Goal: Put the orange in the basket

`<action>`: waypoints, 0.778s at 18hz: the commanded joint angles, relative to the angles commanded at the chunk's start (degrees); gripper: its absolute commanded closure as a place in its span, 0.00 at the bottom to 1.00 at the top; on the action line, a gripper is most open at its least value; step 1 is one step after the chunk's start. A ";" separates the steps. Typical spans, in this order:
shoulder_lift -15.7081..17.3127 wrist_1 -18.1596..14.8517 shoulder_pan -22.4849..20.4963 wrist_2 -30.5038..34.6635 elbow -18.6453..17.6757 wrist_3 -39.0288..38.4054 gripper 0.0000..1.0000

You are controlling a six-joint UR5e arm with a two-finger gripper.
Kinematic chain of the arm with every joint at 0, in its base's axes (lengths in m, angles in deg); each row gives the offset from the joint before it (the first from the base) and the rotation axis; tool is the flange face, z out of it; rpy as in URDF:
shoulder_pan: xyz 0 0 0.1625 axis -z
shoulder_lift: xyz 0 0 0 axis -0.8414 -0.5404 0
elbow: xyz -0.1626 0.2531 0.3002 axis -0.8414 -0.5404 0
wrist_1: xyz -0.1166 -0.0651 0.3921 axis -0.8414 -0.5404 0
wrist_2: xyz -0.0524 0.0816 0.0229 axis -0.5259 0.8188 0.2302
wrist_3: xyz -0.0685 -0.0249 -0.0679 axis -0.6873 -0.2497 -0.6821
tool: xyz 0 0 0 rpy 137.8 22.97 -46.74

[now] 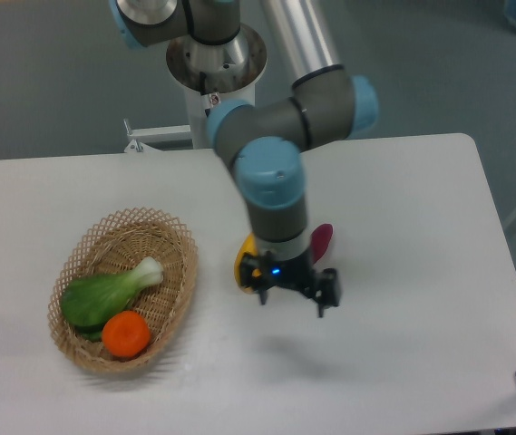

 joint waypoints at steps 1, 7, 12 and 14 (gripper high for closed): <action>0.00 -0.35 -1.23 0.00 0.00 1.23 0.00; -0.09 -1.93 -8.53 -0.17 0.00 11.24 0.00; 0.00 -1.68 -10.47 -0.35 -0.18 13.55 0.00; -0.09 -1.68 -10.47 -0.26 -0.18 13.55 0.00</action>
